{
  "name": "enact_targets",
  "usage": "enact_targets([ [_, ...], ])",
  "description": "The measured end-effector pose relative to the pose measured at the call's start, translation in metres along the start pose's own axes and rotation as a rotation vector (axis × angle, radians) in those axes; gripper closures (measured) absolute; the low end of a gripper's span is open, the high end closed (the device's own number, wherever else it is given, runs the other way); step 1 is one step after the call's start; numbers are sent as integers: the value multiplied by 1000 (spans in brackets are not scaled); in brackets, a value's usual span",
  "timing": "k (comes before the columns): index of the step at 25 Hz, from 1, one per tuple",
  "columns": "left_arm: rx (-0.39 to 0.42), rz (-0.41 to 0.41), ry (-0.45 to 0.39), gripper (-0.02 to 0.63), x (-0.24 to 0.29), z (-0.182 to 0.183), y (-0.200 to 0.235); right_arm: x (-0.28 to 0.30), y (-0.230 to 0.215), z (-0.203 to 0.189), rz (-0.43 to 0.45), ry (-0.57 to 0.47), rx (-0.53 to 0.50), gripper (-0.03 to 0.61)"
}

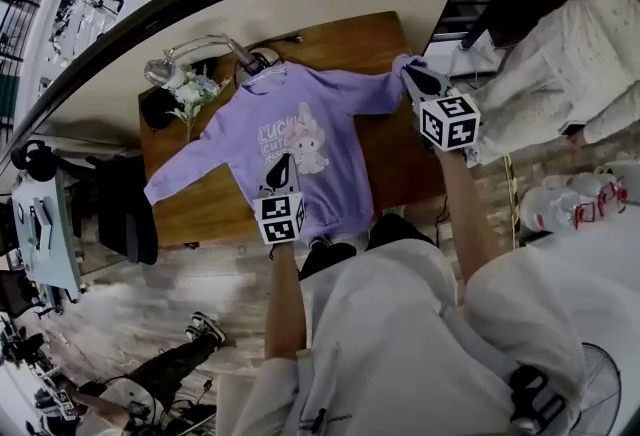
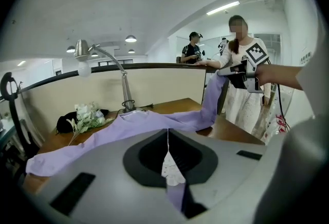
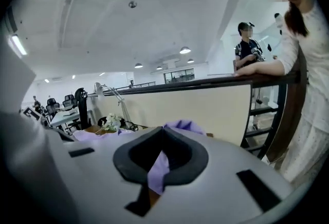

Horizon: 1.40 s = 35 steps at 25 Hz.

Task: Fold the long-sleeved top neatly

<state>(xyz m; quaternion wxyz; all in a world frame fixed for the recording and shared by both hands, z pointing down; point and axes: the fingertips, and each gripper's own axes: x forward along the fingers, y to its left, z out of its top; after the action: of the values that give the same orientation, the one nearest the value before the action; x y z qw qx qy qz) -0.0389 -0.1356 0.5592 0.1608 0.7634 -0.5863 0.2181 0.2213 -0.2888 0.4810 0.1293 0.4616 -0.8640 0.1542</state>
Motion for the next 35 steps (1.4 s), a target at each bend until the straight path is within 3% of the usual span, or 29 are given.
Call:
enact_targets([
  [8, -42, 14, 27, 589, -39, -45, 104, 60, 144, 30, 31, 2, -144, 565],
  [16, -116, -2, 16, 589, -68, -81, 185, 135, 293, 13, 105, 58, -340, 563],
  [24, -168, 8, 16, 589, -92, -111, 235, 208, 393, -56, 166, 215, -537, 563],
  [28, -196, 37, 28, 589, -99, -126, 253, 246, 417, -114, 193, 372, -670, 563],
  [33, -266, 39, 50, 589, -114, -149, 257, 274, 442, -180, 266, 538, -734, 560],
  [34, -272, 43, 52, 589, -116, -151, 259, 279, 448, -189, 287, 563, -743, 541],
  [35, -276, 49, 55, 589, -117, -154, 261, 282, 455, -196, 314, 582, -751, 469],
])
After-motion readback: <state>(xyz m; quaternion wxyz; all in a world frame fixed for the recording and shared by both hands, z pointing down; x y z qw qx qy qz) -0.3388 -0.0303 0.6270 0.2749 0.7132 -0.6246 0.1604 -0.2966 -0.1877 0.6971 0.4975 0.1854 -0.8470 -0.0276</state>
